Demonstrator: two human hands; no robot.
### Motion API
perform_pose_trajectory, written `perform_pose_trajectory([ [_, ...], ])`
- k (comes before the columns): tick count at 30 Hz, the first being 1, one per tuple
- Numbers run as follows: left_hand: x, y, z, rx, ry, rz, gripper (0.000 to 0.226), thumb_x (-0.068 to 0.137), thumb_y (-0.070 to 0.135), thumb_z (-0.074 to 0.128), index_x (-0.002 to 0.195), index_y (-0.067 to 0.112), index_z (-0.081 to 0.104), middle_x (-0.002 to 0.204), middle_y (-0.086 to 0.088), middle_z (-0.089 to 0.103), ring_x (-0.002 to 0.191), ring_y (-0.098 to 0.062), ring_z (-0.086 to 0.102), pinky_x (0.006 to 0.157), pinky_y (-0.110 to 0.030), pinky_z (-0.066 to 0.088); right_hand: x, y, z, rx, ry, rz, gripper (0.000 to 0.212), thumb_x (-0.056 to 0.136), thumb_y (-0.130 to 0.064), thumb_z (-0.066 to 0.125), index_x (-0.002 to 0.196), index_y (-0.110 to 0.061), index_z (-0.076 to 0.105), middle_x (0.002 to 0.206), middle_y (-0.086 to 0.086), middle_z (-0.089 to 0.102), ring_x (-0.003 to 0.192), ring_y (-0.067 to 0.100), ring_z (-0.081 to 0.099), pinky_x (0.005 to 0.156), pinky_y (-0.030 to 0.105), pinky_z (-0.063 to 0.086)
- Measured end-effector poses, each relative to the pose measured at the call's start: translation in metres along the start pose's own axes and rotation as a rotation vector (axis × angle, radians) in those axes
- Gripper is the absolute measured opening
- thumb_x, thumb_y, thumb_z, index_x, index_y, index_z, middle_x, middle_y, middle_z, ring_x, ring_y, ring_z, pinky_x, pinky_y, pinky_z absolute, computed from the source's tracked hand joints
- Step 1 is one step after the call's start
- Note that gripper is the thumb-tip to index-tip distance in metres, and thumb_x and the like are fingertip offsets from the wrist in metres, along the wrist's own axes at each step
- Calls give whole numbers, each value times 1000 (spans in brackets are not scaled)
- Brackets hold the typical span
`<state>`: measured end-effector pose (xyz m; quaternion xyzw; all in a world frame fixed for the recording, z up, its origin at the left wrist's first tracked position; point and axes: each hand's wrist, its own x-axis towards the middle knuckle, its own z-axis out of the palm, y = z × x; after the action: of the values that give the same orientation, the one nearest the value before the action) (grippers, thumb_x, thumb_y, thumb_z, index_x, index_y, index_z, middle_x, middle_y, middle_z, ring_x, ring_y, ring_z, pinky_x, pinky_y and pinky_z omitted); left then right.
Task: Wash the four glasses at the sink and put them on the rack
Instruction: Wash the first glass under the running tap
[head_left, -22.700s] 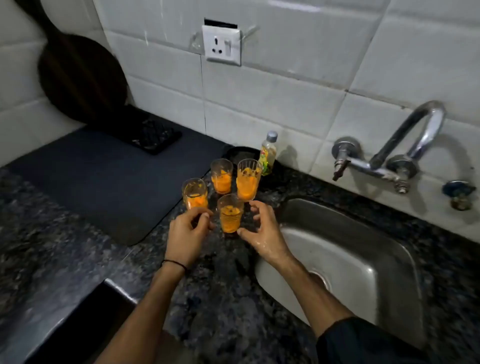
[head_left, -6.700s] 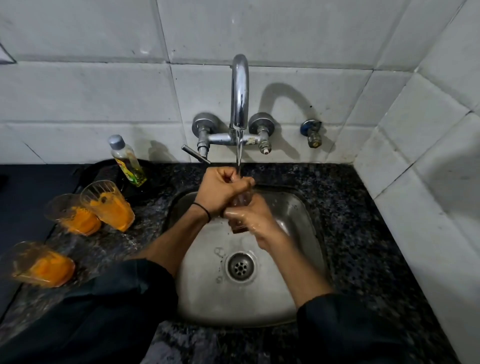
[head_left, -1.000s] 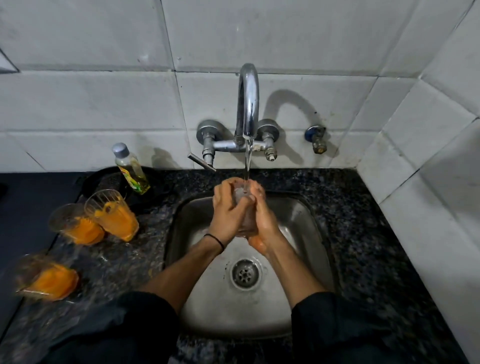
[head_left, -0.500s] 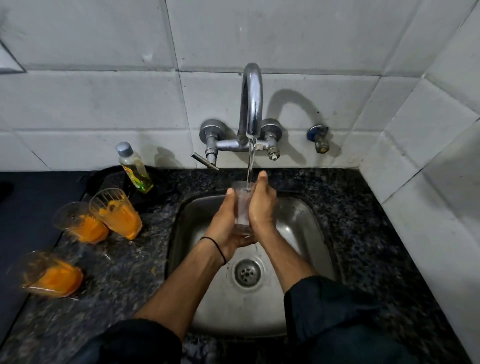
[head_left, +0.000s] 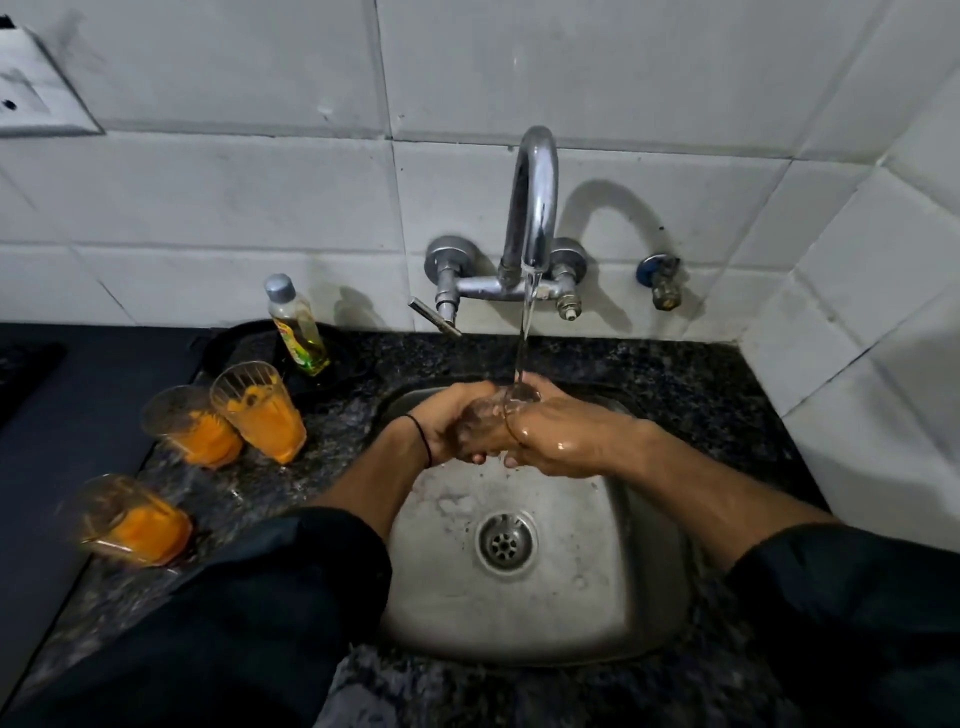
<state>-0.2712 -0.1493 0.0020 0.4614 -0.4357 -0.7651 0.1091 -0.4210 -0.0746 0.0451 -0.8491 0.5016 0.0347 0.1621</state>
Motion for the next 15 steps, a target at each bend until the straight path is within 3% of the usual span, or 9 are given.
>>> perform_pose_trajectory([
  [2,8,-2,14,-291,58,-22,33,94,36,47,82,12,66,60,-5,63,45,-19,55,49,-22,40,4,1,-3,-218,24,41,38,96,-15,54,133,-24,56,139,-3,58,141,16,42,126,46,-3],
  [4,22,-10,22,-532,133,-17,36,92,41,47,80,13,67,65,-5,60,47,-19,51,44,-22,36,11,-2,-2,-282,76,67,38,94,-9,54,130,-20,56,135,3,61,135,23,48,124,46,5],
  [6,29,-16,28,-669,168,13,35,91,38,47,74,14,66,69,-3,57,51,-16,48,43,-20,33,14,-6,8,-113,170,135,35,90,-8,58,122,-22,59,121,4,67,120,27,58,107,38,37],
  [8,37,-23,28,-746,218,92,46,95,32,44,57,15,63,57,-2,57,47,-14,53,44,-18,40,17,-10,18,243,352,269,34,84,-4,65,114,-19,66,108,3,73,105,25,67,89,35,51],
  [10,38,-27,28,-767,189,189,46,99,30,43,61,15,65,54,-2,60,48,-12,61,46,-18,49,22,-14,23,678,445,425,32,78,3,64,105,-12,72,98,5,75,99,27,70,90,44,56],
  [12,37,-33,29,-778,129,238,45,101,33,41,70,15,67,61,-2,63,57,-11,66,52,-20,53,30,-19,23,988,395,480,24,79,3,63,100,-7,73,96,12,75,101,30,70,97,50,54],
  [13,36,-34,28,-770,114,238,44,102,34,39,73,15,67,63,-2,64,60,-11,67,54,-22,54,32,-19,24,1007,364,458,23,82,0,63,101,-10,72,101,11,75,104,28,69,100,50,52],
  [15,34,-31,21,-718,100,216,41,103,36,36,87,13,65,73,-6,70,68,-15,70,59,-26,58,31,-16,25,749,319,400,26,88,-8,61,109,-21,70,113,1,72,114,20,64,108,47,45],
])
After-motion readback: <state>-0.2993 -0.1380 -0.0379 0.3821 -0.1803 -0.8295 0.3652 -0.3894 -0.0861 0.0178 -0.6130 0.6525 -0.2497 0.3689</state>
